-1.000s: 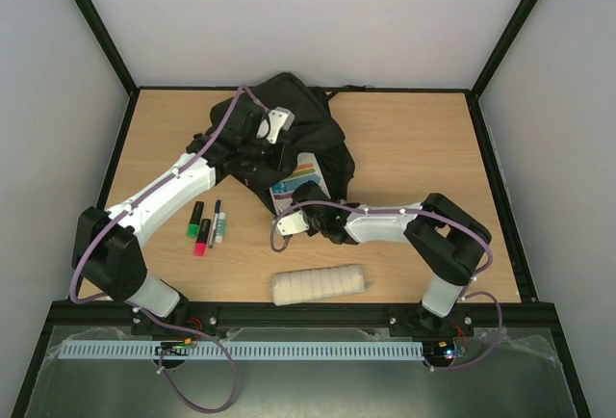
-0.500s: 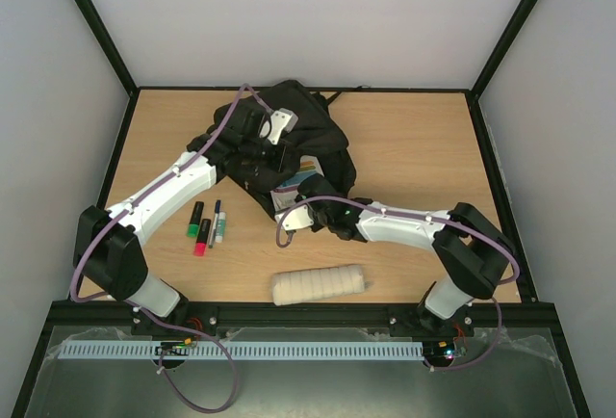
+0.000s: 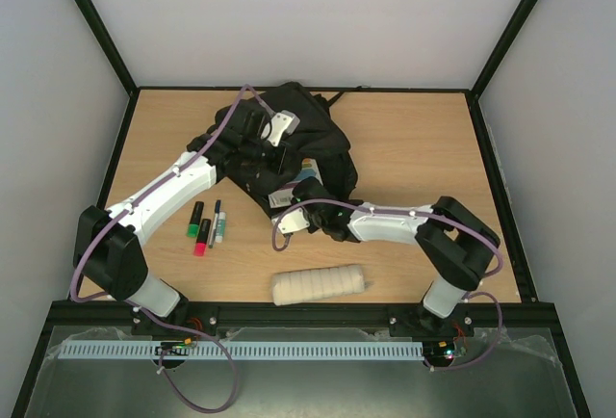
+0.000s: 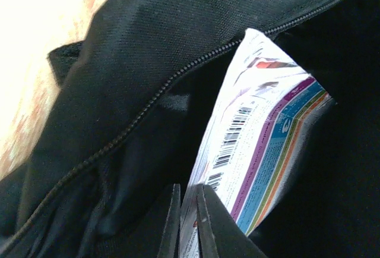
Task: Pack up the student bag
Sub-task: Place the book in the student bag, then pick up the stationery from the center of the board.
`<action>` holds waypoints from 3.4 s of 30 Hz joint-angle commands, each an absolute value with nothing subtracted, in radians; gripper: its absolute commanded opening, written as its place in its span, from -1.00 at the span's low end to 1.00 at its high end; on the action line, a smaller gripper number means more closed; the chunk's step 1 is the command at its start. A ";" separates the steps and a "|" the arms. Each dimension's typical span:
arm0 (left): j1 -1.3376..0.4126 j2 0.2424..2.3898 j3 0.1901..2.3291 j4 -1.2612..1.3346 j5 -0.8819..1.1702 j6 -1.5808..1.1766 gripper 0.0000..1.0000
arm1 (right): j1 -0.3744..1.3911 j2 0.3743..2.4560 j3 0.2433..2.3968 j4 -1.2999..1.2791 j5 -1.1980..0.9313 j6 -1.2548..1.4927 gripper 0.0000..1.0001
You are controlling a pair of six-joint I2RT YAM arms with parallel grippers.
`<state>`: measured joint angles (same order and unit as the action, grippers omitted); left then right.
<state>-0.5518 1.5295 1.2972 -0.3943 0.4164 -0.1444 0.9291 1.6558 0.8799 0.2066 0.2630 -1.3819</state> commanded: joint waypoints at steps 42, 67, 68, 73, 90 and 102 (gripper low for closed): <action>-0.571 1.565 1.328 -0.358 0.376 -0.153 -0.95 | 0.838 1.152 0.955 -0.613 -0.385 -0.650 0.34; -0.567 1.552 1.224 -0.329 0.323 -0.140 -0.95 | 1.233 1.232 0.797 -0.647 -0.031 -0.525 0.74; -0.566 1.554 1.224 -0.330 0.323 -0.139 -0.95 | 1.248 1.242 0.785 -0.624 0.017 -0.524 0.75; -0.556 1.557 1.219 -0.327 0.328 -0.132 -0.95 | 1.299 1.291 0.762 -0.552 0.166 -0.526 0.80; -0.537 1.578 1.211 -0.308 0.367 -0.133 -0.95 | 1.183 1.304 0.790 -0.467 0.171 -0.486 0.05; -0.536 1.572 1.203 -0.301 0.381 -0.138 -0.95 | 1.031 1.267 0.804 -0.516 0.044 -0.499 -0.51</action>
<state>-0.5549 1.5688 1.2129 -0.3344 0.3882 -0.1417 1.0882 1.3106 0.7704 -0.4496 0.1097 -0.4938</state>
